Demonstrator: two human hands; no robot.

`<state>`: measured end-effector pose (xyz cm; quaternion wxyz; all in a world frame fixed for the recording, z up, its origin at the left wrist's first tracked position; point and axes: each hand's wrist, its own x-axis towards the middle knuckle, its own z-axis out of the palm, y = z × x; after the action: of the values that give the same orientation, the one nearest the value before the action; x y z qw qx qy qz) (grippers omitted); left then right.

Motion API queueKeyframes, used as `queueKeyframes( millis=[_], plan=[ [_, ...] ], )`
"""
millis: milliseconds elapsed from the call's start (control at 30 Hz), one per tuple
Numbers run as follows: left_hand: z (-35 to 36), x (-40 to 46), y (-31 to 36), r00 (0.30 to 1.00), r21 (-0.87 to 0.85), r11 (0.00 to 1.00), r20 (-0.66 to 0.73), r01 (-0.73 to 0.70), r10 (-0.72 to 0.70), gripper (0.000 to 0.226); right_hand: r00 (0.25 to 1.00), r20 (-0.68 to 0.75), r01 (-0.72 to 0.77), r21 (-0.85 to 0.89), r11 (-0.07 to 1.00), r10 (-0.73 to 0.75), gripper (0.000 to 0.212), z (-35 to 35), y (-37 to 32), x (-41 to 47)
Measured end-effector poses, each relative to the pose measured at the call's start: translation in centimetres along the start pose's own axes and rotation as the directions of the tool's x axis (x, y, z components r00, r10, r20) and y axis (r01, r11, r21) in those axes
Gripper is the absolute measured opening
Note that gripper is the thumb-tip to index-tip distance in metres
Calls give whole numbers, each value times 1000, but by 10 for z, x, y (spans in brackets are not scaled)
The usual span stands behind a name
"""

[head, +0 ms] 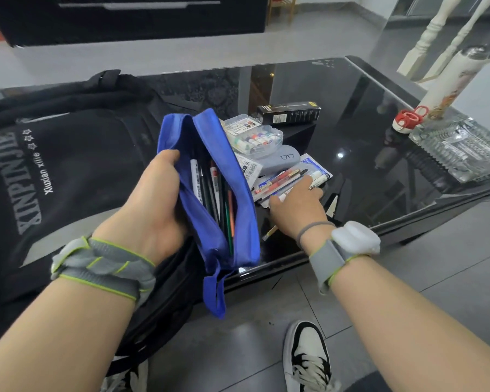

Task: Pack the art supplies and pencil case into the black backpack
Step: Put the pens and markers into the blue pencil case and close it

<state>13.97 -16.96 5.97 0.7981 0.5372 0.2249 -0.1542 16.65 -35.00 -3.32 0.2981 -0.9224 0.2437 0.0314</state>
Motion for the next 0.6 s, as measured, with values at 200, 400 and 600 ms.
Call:
queueKeyframes(
  millis=[200, 400, 600],
  plan=[
    [6, 1, -6, 1000, 27, 1000, 28, 12, -13, 39, 986, -67, -156, -52, 986, 153, 98, 11, -21, 27],
    [3, -9, -4, 993, 8, 999, 109, 42, -42, 67, 976, -141, -200, -294, 935, 165, 90, 28, -24, 46],
    [-5, -13, 2, 986, -25, 999, 162, 48, -44, 46, 964, -187, -236, -263, 935, 190, 68, 29, -21, 52]
  ],
)
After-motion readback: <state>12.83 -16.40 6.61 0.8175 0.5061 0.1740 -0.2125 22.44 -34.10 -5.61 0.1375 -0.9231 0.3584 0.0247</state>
